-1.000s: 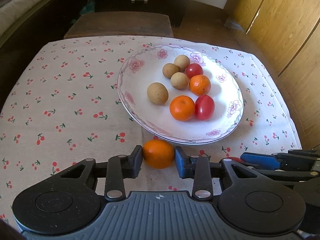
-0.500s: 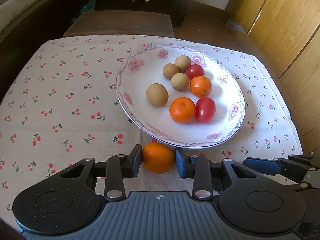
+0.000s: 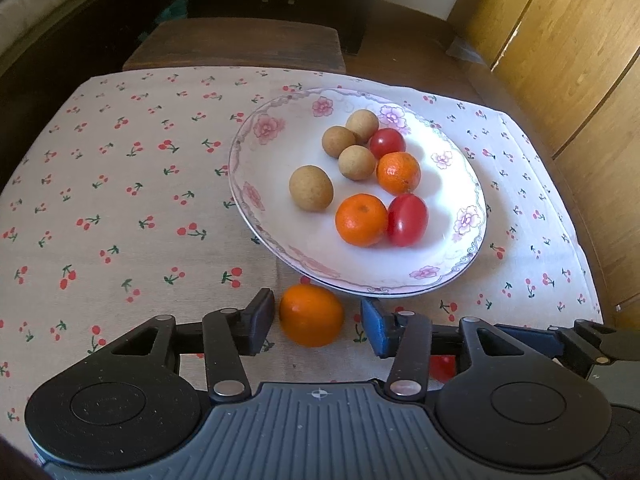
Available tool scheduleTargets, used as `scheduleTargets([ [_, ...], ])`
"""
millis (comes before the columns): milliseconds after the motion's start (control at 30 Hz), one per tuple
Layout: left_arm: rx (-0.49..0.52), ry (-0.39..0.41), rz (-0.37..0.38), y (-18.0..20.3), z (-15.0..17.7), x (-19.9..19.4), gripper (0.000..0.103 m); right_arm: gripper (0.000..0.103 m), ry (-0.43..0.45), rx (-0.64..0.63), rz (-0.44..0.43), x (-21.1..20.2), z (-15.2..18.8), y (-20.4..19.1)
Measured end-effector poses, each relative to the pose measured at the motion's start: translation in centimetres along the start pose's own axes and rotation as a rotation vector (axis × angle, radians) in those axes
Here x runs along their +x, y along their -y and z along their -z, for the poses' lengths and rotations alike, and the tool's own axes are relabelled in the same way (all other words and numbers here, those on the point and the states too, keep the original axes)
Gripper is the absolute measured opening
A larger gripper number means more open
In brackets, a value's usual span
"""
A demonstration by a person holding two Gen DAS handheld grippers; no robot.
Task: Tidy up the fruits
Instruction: 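Carry the mandarin and tomato over the white bowl with both tools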
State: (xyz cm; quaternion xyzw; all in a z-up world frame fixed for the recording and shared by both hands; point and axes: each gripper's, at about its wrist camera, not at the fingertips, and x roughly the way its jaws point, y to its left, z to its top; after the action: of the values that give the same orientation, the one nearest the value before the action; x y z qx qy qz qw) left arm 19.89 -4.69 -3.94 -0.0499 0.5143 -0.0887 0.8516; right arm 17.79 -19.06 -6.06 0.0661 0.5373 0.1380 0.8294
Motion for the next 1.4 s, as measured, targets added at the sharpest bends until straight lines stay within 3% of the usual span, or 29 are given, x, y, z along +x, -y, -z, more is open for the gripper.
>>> scheduleTargets([
  [367, -0.012, -0.004, 0.011, -0.5, -0.2, -0.1, 0.056, 0.103, -0.010, -0.060, 0.018, 0.0, 0.3, -0.5],
  [467, -0.014, -0.003, 0.006, -0.5, -0.2, -0.1, 0.054, 0.074, -0.018, -0.054, 0.077, -0.5, 0.0, -0.4],
  [500, -0.013, -0.003, 0.003, -0.5, -0.2, -0.1, 0.051, 0.059, -0.016, -0.061, 0.106, -0.7, 0.0, -0.4],
  [533, -0.010, -0.003, -0.003, -0.5, -0.2, -0.1, 0.050, 0.052, -0.012, -0.067, 0.124, -0.9, 0.0, -0.4],
  [767, 0.016, 0.001, -0.024, -0.1, 0.1, -0.2, 0.044, 0.032, 0.043, -0.088, 0.143, -2.2, -0.3, -0.1],
  [1100, 0.036, -0.010, -0.032, 0.0, 0.7, -0.6, 0.042, 0.031, 0.029, -0.040, 0.094, -2.0, -0.8, 0.5],
  [1400, 0.014, 0.005, -0.029, 0.0, 0.1, -0.1, 0.043, 0.031, 0.002, -0.063, 0.125, -0.9, -0.8, 0.0],
])
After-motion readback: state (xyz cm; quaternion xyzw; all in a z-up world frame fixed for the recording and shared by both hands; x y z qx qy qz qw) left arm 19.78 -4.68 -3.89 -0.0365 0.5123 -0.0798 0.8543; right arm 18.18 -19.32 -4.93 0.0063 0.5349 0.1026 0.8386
